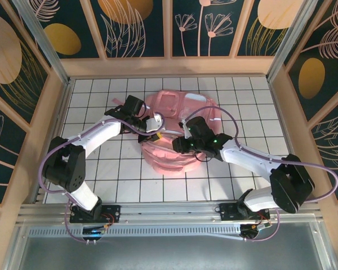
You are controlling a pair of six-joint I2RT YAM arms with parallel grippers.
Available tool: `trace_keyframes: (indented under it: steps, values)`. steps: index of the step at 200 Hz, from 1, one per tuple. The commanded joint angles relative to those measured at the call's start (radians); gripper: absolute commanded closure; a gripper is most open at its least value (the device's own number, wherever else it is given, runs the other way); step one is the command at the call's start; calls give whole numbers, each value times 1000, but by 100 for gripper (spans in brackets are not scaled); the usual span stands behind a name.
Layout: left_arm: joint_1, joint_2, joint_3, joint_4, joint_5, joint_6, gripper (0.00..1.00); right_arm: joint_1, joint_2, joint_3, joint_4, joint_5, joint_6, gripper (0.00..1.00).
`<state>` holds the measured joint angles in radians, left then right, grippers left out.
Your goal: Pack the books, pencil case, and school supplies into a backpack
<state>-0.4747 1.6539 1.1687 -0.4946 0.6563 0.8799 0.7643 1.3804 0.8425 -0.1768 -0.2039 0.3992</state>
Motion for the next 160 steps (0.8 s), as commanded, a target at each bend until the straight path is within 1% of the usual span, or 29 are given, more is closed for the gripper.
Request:
trace_keyframes:
  steps: [1, 9, 15, 21, 42, 57, 72, 86, 92, 102, 117, 125, 139, 160]
  values:
    - [-10, -72, -3, -8, 205, -36, 100, -6, 48, 6, 85, -69, 11, 76]
    - [-10, -77, -7, -3, 206, -39, 100, -1, 52, 6, 96, -75, 12, 74]
    - [-10, -78, -10, 3, 208, -42, 100, 3, 52, 2, 108, -74, 10, 68]
    - [-10, -80, -16, 7, 209, -42, 100, 8, 49, -6, 124, -77, 8, 66]
    - [-10, -83, -31, 18, 204, -44, 100, 6, 36, -38, 196, -112, 11, 65]
    - [-10, -82, -36, 18, 203, -42, 100, 6, 41, -45, 211, -90, 16, 65]
    - [-10, -82, -42, 24, 203, -42, 100, 4, 54, -40, 216, -88, 20, 69]
    - [-10, -87, -48, 31, 199, -42, 100, 4, 69, -35, 228, -97, 27, 80]
    - [-10, -89, -50, 34, 196, -42, 100, 4, 75, -33, 235, -105, 31, 83]
    - [-10, -93, -53, 39, 192, -42, 100, 5, 81, -34, 252, -127, 35, 86]
    - [-10, -98, -58, 50, 184, -47, 100, 6, 83, -47, 290, -148, 46, 86]
    - [-10, -98, -60, 54, 186, -48, 100, 5, 87, -44, 287, -134, 52, 85]
    - [-10, -99, -63, 58, 186, -51, 100, 8, 101, -27, 241, -60, 52, 81]
    - [-10, -104, -71, 68, 186, -58, 100, 21, 114, 4, 166, 69, 52, 83]
